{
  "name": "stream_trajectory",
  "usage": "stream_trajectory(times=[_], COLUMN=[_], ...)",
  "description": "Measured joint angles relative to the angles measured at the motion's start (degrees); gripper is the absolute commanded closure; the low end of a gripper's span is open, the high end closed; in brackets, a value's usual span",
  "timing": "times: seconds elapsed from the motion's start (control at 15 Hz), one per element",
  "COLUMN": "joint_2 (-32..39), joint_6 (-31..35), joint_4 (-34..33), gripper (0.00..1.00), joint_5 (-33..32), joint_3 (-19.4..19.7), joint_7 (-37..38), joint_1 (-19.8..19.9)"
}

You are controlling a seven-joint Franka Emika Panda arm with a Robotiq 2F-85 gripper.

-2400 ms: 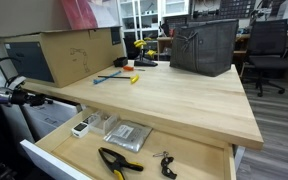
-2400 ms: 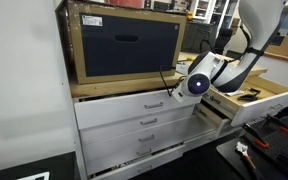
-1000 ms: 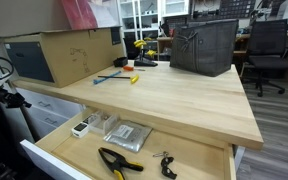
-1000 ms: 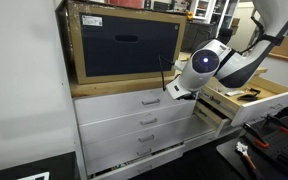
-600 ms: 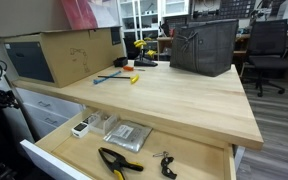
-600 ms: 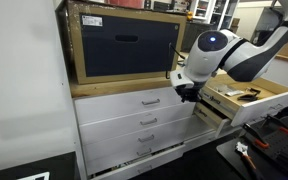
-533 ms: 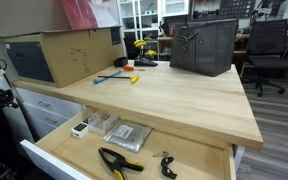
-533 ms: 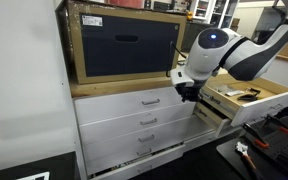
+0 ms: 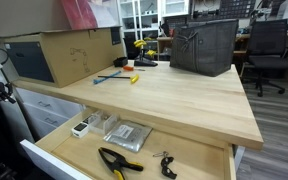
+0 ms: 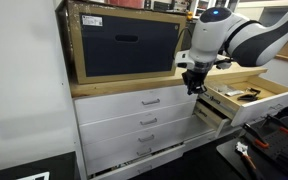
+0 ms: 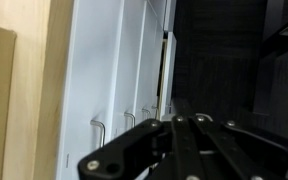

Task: Push the cardboard box forward and then close the top left drawer

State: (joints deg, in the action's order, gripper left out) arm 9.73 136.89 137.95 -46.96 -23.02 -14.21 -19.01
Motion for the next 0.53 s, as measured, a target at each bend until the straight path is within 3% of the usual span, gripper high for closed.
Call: stream_trajectory(times=[0.53], joint_2=[-7.2], joint_6=[0.1], joint_4=[5.1], gripper=[1.00], joint_5=[13.7], joint_3=[3.6], joint_7=[6.7], joint_1=[0.7])
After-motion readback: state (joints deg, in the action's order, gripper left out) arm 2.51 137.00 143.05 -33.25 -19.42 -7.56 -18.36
